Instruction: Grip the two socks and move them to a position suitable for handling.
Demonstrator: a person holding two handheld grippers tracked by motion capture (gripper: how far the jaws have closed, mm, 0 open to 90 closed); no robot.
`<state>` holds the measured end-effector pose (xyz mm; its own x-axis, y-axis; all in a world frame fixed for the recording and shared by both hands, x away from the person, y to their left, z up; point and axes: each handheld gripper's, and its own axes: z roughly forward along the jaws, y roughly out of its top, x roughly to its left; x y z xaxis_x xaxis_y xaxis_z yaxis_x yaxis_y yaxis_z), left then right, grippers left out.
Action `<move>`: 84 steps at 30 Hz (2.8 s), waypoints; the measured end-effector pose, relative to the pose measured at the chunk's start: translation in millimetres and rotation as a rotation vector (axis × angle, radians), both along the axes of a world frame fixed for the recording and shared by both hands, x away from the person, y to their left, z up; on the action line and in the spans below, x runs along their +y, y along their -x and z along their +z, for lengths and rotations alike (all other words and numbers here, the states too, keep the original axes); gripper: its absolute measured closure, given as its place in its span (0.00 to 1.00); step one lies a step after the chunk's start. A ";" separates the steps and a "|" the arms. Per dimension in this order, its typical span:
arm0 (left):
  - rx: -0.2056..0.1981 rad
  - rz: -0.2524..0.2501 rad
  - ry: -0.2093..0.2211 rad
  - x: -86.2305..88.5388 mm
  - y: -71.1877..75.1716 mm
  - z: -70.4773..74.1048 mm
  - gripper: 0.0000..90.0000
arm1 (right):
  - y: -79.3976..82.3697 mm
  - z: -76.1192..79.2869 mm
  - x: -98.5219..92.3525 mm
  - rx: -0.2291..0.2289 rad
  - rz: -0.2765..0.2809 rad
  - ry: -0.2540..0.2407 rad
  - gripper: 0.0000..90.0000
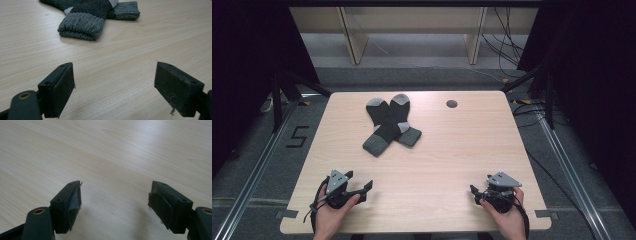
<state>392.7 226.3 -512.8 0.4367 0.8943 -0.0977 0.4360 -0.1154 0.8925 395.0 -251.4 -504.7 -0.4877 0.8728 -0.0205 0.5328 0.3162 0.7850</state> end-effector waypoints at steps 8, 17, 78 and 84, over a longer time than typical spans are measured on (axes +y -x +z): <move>-0.016 -0.008 -0.025 -1.4 1.9 1.7 0.18 | -4.2 3.5 -6.0 -0.039 -0.047 -0.005 0.29; -0.034 -0.085 -0.103 -12.9 -22.2 21.3 0.18 | -3.4 13.3 -0.9 -0.047 -0.046 -0.010 0.30; 0.233 0.053 -0.034 -52.0 -206.6 7.4 0.78 | -4.5 15.0 -9.1 0.095 -0.077 -0.157 0.31; 0.230 0.043 0.000 -53.6 -202.3 12.6 0.80 | -4.0 14.5 -7.9 0.093 -0.079 -0.158 0.31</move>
